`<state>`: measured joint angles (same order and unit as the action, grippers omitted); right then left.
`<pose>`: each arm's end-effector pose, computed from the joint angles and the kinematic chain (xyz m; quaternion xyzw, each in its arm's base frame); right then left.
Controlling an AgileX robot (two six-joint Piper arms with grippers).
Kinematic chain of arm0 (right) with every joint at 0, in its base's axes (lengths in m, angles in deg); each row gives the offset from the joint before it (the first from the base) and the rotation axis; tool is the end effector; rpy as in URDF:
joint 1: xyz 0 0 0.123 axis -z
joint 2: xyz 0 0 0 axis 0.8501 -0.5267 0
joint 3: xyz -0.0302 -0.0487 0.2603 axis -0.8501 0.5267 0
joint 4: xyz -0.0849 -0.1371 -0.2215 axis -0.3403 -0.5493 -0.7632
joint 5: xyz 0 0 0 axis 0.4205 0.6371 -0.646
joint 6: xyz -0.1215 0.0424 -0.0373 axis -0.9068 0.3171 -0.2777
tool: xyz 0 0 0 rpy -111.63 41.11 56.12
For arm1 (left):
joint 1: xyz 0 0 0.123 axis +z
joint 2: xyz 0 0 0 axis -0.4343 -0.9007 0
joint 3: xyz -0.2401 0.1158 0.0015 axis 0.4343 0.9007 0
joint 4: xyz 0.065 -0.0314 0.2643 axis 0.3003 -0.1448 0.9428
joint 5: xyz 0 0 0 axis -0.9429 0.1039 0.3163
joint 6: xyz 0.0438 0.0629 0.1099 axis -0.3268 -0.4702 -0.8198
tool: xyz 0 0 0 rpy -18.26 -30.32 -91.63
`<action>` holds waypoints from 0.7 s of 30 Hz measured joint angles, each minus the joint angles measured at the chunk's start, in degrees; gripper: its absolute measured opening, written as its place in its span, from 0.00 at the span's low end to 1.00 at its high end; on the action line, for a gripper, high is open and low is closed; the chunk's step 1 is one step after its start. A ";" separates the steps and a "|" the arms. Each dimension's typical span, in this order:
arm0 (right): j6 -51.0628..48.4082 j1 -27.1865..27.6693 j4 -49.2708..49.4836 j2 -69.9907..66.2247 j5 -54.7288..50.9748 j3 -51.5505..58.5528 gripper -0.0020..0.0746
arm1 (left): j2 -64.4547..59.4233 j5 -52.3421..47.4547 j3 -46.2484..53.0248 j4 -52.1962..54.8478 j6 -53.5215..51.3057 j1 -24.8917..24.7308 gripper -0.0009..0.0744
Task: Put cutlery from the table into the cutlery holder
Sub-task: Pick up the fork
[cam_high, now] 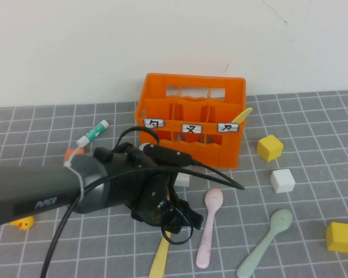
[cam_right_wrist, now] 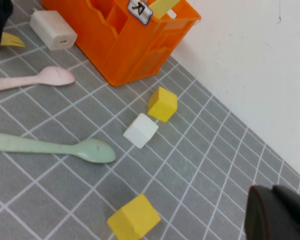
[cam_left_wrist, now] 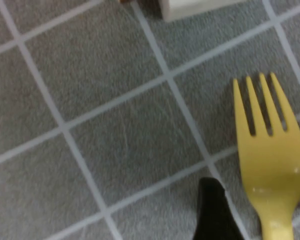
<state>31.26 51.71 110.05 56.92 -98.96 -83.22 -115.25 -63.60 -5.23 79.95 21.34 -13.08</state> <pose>0.1384 0.0397 0.2437 -0.3595 0.7211 -0.0955 0.5846 0.3113 -0.2391 0.0827 0.1598 0.9650 -0.0714 0.1955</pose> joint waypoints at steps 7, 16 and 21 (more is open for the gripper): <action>0.00 0.00 0.00 0.00 0.00 0.00 0.02 | -1.32 1.68 -0.09 0.92 0.73 0.00 0.48; -0.10 0.00 0.00 0.00 0.00 0.00 0.02 | -1.43 2.41 -0.09 0.30 0.78 0.00 0.41; -0.10 0.00 0.00 0.00 0.00 0.00 0.02 | -1.43 2.63 -0.22 -0.70 0.78 0.00 0.33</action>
<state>31.15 51.71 110.05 56.92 -98.96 -83.22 -116.68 -60.96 -5.44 79.25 22.12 -13.08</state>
